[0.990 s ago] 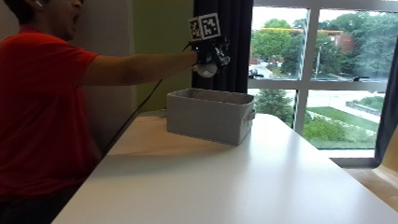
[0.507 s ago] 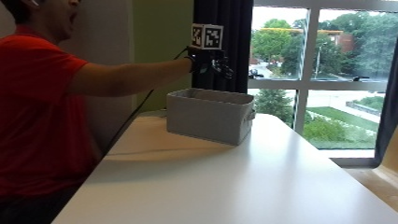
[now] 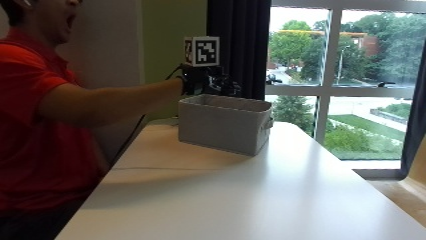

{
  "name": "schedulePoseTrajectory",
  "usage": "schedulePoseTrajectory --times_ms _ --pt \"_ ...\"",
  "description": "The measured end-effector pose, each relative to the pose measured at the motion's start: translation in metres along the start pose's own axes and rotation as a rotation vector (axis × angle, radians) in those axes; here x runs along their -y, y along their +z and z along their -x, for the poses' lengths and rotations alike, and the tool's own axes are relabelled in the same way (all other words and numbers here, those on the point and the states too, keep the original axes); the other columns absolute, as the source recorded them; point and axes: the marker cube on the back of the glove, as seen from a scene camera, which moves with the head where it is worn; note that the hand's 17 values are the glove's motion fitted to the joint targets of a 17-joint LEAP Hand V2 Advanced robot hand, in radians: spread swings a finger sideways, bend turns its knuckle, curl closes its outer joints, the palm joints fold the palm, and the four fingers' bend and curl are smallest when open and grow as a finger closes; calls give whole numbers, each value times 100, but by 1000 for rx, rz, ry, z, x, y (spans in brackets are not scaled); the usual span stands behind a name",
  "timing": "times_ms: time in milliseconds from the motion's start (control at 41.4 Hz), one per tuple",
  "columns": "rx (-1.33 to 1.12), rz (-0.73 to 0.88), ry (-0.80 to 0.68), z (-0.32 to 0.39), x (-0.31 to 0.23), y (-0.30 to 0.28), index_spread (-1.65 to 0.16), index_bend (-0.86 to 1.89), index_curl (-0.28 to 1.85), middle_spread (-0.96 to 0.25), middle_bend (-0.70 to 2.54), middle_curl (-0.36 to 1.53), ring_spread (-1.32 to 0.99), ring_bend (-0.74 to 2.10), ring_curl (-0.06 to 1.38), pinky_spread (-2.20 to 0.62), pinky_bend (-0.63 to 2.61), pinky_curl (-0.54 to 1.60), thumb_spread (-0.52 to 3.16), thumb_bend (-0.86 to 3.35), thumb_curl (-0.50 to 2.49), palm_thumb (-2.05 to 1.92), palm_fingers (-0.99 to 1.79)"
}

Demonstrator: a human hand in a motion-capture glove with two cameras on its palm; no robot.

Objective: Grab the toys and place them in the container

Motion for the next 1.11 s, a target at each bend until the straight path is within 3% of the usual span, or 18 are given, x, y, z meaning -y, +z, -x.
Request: schedulePoseTrajectory --times_ms 580,1111 --pt "-15 12 143 -84 -92 59 -45 24 54 -10 19 38 -10 36 23 8 86 30 126 -3 42 -2 1" --pt "55 3 274 -115 -118 90 -44 25 51 -10 17 36 -10 31 24 7 79 30 126 -2 38 -1 2"
